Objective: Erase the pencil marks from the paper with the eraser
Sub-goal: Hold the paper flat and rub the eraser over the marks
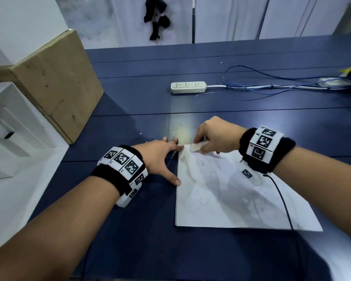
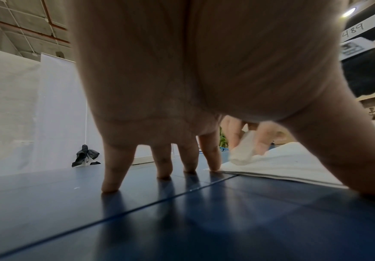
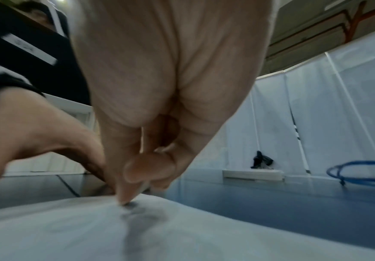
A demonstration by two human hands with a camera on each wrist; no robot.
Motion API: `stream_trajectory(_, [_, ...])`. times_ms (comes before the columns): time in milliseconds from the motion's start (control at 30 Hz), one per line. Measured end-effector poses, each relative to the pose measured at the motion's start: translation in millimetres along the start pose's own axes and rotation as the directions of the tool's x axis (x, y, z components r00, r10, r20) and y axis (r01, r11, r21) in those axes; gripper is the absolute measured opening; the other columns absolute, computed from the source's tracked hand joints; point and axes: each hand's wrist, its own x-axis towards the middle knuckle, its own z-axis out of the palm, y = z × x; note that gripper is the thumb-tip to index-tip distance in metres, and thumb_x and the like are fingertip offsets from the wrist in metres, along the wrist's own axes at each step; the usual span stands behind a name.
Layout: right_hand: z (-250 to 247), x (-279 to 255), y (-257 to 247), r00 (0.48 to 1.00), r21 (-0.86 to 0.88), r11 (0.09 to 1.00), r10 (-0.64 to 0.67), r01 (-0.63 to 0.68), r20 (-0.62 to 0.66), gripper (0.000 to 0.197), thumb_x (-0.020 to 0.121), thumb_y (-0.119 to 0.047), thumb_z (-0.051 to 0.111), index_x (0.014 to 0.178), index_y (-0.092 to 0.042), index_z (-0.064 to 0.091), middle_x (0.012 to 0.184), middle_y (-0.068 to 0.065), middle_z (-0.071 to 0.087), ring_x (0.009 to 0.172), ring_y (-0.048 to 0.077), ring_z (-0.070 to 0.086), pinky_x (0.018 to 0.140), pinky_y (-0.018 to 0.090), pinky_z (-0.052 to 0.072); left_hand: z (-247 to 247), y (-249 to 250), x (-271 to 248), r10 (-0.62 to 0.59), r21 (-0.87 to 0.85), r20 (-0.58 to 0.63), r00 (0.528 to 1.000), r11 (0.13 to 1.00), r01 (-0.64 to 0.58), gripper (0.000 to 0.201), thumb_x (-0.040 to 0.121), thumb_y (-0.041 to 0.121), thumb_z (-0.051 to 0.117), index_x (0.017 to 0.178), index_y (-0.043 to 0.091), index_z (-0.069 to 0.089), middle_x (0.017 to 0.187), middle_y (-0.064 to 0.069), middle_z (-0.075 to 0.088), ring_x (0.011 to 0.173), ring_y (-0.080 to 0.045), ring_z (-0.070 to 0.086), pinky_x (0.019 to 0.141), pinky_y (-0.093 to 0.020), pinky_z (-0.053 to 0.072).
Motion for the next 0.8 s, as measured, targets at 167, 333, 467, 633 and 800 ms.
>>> stream_trajectory(167, [3.6, -33.9, -13.7, 0.946, 0.052, 0.992, -0.125, 0.114, 0.300, 0.025, 0.074, -0.029, 0.081, 0.098, -0.030, 0.075, 0.087, -0.004, 0.071, 0.048, 0.012, 0.064, 0.057, 0.018, 0.049, 0.7, -0.4, 0.7, 0.006, -0.002, -0.001, 1.000, 1.000, -0.006, 0.122, 0.054, 0.071, 0.080, 0.154, 0.032, 0.021, 0.162, 0.015, 0.003, 0.150, -0.014, -0.002, 0.121, -0.044, 0.015])
stream_trajectory(333, [-5.5, -4.9, -4.7, 1.000, 0.006, 1.000, 0.017, -0.017, 0.022, 0.022, 0.077, -0.027, 0.077, 0.098, -0.021, 0.077, 0.088, -0.005, 0.070, 0.048, 0.004, 0.059, 0.045, 0.018, 0.051, -0.1, 1.1, -1.5, 0.002, -0.004, 0.000, 1.000, 1.000, -0.002, 0.122, 0.055, 0.070, 0.080, 0.154, 0.031, 0.021, 0.162, 0.016, 0.004, 0.150, -0.014, -0.001, 0.121, -0.042, 0.016])
stream_trajectory(467, [-4.2, -10.0, -0.2, 0.998, -0.067, 0.997, 0.030, -0.033, -0.046, 0.026, 0.078, -0.024, 0.074, 0.103, -0.017, 0.076, 0.099, -0.002, 0.072, 0.067, 0.007, 0.054, 0.047, 0.008, 0.040, -0.9, 1.8, -1.5, -0.003, -0.003, 0.006, 1.000, 1.000, 0.003, 0.122, 0.054, 0.070, 0.080, 0.153, 0.032, 0.021, 0.162, 0.017, 0.004, 0.150, -0.013, -0.002, 0.121, -0.043, 0.016])
stream_trajectory(633, [0.5, -42.9, -14.8, 0.955, 0.057, 0.994, -0.101, 0.089, 0.278, 0.024, 0.075, -0.036, 0.078, 0.098, -0.029, 0.076, 0.089, -0.004, 0.071, 0.053, 0.014, 0.064, 0.054, 0.023, 0.052, -0.5, 1.5, -1.9, 0.000, -0.012, 0.010, 1.000, 1.000, 0.000, 0.121, 0.055, 0.069, 0.081, 0.154, 0.033, 0.020, 0.162, 0.016, 0.002, 0.150, -0.014, -0.002, 0.121, -0.045, 0.014])
stream_trajectory(800, [-5.5, -8.2, -1.4, 0.997, -0.005, 1.000, 0.018, -0.018, 0.070, 0.024, 0.073, -0.034, 0.077, 0.096, -0.026, 0.077, 0.085, -0.006, 0.071, 0.064, 0.016, 0.067, 0.050, 0.023, 0.055, -1.6, 3.1, -2.2, -0.007, 0.007, 0.010, 1.000, 1.000, 0.007, 0.122, 0.055, 0.070, 0.080, 0.154, 0.032, 0.020, 0.162, 0.016, 0.003, 0.150, -0.014, -0.001, 0.121, -0.044, 0.016])
